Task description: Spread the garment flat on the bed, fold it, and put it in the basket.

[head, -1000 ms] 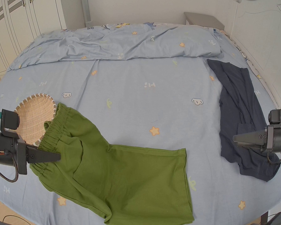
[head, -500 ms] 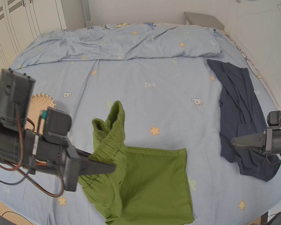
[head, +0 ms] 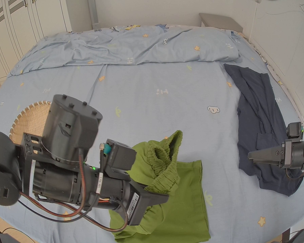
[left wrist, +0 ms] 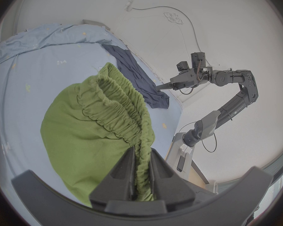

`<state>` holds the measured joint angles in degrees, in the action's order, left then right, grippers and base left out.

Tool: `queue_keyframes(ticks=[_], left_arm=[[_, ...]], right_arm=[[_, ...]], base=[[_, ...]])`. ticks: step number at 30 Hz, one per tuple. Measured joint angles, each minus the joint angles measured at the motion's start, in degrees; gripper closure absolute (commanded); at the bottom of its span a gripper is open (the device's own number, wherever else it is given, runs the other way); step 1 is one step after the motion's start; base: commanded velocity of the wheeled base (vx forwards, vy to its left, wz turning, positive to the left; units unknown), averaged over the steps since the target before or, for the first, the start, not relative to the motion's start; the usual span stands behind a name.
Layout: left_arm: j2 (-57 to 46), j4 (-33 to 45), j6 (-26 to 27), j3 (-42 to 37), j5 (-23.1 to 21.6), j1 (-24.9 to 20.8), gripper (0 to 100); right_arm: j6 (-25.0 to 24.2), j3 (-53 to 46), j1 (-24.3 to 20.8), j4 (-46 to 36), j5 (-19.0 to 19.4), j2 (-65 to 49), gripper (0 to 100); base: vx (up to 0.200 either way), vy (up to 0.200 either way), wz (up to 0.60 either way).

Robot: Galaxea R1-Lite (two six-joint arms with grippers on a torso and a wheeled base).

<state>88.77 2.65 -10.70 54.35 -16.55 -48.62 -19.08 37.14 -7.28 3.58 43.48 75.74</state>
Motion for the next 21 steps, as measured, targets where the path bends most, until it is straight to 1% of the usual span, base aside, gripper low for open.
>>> queue_keyframes(ticks=[4,7,8,10,17,21], left_arm=[[1.41,-1.87,-0.9,-0.71,0.02,-1.41,100],[2.73,-5.0,-3.72,-0.9,0.11,-2.45,100],[3.34,-6.52,-4.95,-0.94,0.13,-2.84,0],[4.56,-8.58,-6.58,-1.04,0.16,-3.41,0],[8.52,-11.97,-10.09,-1.15,0.16,-5.79,0],[10.29,-17.31,-14.01,-1.49,1.5,-6.75,0]], right_arm=[[0.09,-0.18,-0.07,0.0,0.0,0.3,0],[0.09,-0.29,-0.21,0.16,0.0,0.57,0],[0.09,-0.35,-0.24,0.27,0.0,0.66,0],[0.09,-0.41,-0.35,0.4,0.0,0.78,0],[0.45,-0.63,-0.44,0.51,0.0,1.46,0],[0.66,-0.66,-0.44,0.54,0.0,1.66,0]], base=[[0.0,0.0,0.0],[0.0,0.0,0.0],[0.0,0.0,0.0],[0.0,0.0,0.0],[0.0,0.0,0.0],[0.0,0.0,0.0]])
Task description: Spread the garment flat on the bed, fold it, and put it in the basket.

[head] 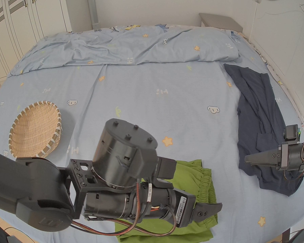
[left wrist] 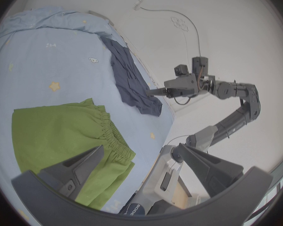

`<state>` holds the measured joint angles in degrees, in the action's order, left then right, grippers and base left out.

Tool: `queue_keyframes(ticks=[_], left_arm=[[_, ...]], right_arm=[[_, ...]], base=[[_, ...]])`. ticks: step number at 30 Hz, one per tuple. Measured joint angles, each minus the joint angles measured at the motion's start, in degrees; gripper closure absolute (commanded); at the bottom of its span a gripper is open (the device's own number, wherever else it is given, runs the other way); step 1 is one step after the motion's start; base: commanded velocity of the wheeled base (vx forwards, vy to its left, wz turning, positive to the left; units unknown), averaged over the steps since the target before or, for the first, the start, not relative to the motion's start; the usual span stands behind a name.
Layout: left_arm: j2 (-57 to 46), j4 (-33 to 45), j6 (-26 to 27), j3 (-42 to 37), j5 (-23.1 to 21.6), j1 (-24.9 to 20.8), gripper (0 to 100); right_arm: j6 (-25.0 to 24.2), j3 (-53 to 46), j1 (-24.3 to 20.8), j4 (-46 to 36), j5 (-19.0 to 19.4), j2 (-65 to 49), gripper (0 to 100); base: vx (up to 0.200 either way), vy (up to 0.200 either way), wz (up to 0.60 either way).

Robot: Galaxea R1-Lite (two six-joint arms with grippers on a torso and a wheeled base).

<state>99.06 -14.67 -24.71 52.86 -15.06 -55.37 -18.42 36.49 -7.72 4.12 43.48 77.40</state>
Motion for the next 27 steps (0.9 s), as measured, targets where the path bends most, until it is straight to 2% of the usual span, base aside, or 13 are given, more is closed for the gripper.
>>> queue_keyframes(ticks=[5,9,12,18,22,24,27], left_arm=[[0.77,-2.08,-4.68,-0.66,1.23,0.94,0],[-0.52,-2.44,-5.45,-2.61,-0.07,6.1,0],[-2.21,-2.62,-5.58,-5.07,-3.83,11.61,0],[-5.88,-3.45,-5.14,-12.86,-16.51,25.3,0],[-6.97,-6.6,-3.8,-19.15,-23.92,33.51,0],[-6.86,-8.37,-2.96,-21.55,-26.21,36.28,0],[-5.46,-9.36,-1.72,-23.45,-27.23,38.34,0]], right_arm=[[0.04,0.0,0.0,-0.02,0.0,0.16,0],[0.04,0.0,0.0,0.0,0.0,0.16,0],[0.06,0.0,0.0,-0.02,0.0,0.13,0],[0.06,0.11,0.01,-0.02,0.0,-0.06,0],[0.06,0.11,0.04,0.0,0.01,-0.2,0],[0.06,0.11,0.06,-0.02,0.0,-0.22,0],[0.06,0.11,0.01,-0.02,0.0,-0.24,0]], base=[[0.0,0.0,0.0],[0.0,0.0,0.0],[0.0,0.0,0.0],[0.0,0.0,0.0],[0.0,0.0,0.0],[0.0,0.0,0.0],[0.0,0.0,0.0]])
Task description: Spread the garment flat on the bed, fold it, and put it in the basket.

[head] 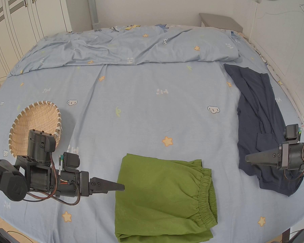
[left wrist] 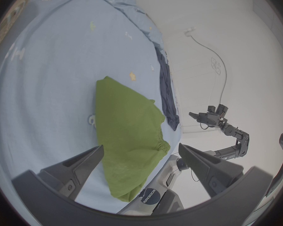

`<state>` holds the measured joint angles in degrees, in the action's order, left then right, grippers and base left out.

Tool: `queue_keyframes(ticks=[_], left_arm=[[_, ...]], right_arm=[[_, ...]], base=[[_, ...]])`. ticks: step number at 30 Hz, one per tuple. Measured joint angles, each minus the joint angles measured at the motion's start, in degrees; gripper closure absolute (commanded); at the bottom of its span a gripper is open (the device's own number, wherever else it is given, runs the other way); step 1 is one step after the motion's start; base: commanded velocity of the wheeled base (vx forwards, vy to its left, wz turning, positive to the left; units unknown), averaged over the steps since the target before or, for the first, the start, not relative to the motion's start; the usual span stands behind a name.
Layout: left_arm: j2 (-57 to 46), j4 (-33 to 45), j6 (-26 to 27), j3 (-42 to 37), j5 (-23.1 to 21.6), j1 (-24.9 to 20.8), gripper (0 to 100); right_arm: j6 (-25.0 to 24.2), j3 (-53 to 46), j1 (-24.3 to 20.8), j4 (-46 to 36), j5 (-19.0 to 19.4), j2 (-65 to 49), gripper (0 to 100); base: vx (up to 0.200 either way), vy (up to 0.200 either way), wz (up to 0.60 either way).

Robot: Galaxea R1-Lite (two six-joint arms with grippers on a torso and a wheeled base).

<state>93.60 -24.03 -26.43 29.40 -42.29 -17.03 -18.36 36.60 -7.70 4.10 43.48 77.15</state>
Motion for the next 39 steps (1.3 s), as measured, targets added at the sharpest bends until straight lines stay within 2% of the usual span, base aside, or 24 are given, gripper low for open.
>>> queue_keyframes(ticks=[7,11,17,22,23,29,39], left_arm=[[6.92,-1.5,4.16,-0.91,-0.6,0.66,0],[11.82,-5.47,5.17,-0.63,-0.46,-1.38,0],[18.75,-14.51,4.84,-0.38,-0.18,-5.73,0],[22.94,-20.5,1.48,-0.55,-0.11,-8.85,0],[23.58,-21.85,0.27,-0.66,-0.11,-9.18,100],[25.75,-26.27,-5.13,-1.24,0.15,-9.95,100],[23.19,-26.0,-10.13,-1.55,0.33,-9.26,100]], right_arm=[[0.0,-0.29,-0.73,0.04,-0.11,-0.06,0],[0.0,-0.46,-1.13,0.0,-0.22,-0.06,0],[0.0,-0.61,-1.61,0.02,-0.27,-0.06,0],[0.0,-0.71,-1.88,0.04,-0.24,-0.01,0],[-0.02,-0.74,-1.88,0.09,-0.27,0.0,0],[0.0,-1.12,-2.05,0.85,-0.27,0.16,0],[-0.02,-1.24,-2.13,0.91,-0.27,0.27,0]], base=[[0.0,0.0,0.0],[0.0,0.0,0.0],[0.0,0.0,0.0],[0.0,0.0,0.0],[0.0,0.0,0.0],[0.0,0.0,0.0],[0.0,0.0,0.0]])
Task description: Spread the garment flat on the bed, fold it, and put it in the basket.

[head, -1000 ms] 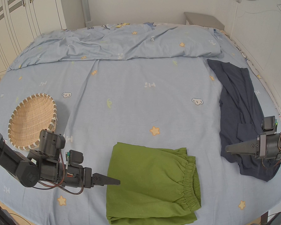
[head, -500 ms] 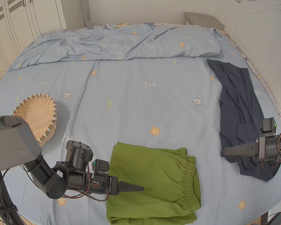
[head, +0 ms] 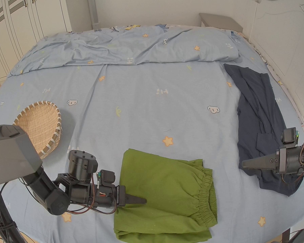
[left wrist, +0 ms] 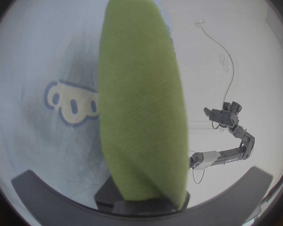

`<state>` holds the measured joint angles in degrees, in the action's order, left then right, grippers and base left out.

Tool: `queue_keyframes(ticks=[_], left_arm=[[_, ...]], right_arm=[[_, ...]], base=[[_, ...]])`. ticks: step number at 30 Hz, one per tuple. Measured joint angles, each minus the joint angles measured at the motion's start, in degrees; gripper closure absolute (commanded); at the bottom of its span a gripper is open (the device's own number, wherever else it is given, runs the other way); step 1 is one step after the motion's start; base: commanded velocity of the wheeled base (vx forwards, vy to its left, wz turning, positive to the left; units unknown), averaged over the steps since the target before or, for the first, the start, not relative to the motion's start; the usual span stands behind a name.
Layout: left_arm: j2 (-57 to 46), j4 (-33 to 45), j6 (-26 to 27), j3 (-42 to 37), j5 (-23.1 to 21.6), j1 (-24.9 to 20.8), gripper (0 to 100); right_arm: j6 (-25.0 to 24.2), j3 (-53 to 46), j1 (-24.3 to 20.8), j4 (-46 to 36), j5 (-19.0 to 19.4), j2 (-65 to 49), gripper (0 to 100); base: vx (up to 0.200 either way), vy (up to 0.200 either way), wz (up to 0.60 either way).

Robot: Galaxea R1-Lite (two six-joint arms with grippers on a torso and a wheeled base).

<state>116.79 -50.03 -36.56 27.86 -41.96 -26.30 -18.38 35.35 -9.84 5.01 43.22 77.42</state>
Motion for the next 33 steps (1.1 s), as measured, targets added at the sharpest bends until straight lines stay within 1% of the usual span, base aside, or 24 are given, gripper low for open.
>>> queue_keyframes(ticks=[4,6,11,13,16,19,23,28,33], left_arm=[[-3.61,1.21,-0.63,-0.21,-0.29,2.62,100],[-5.51,3.89,-0.72,0.26,-0.38,4.28,100],[-10.17,15.03,0.24,3.95,-0.54,9.05,100],[-11.85,19.92,1.85,5.61,-0.55,10.7,100],[-14.31,29.56,4.68,8.74,-0.6,12.8,100],[-16.21,35.67,7.08,12.28,-0.65,14.64,100],[-18.33,37.99,9.35,15.52,-0.68,16.93,100],[-19.65,38.66,10.53,16.47,-0.76,17.87,100],[-20.2,41.5,11.82,17.24,-0.73,18.22,100]], right_arm=[[0.0,-0.02,-0.16,-0.01,-0.05,0.0,0],[-0.01,-0.02,-0.2,-0.01,-0.05,0.0,0],[-0.04,-0.02,-0.29,-0.06,-0.11,0.02,0],[-0.04,0.0,-0.33,-0.06,-0.22,0.02,0],[-0.06,0.01,-0.44,-0.09,-0.68,0.05,0],[-0.11,0.06,-0.66,-0.09,-1.26,0.06,0],[-0.22,0.06,-1.01,-0.12,-1.89,0.11,0],[-0.24,0.15,-1.12,-0.12,-1.95,0.13,0],[-0.24,0.17,-1.12,-0.11,-1.94,0.2,0]], base=[[0.0,0.0,0.0],[0.0,0.0,0.0],[0.0,0.0,0.0],[0.0,0.0,0.0],[0.0,0.0,0.0],[0.0,0.0,0.0],[0.0,0.0,0.0],[0.0,0.0,0.0],[0.0,0.2,0.0]])
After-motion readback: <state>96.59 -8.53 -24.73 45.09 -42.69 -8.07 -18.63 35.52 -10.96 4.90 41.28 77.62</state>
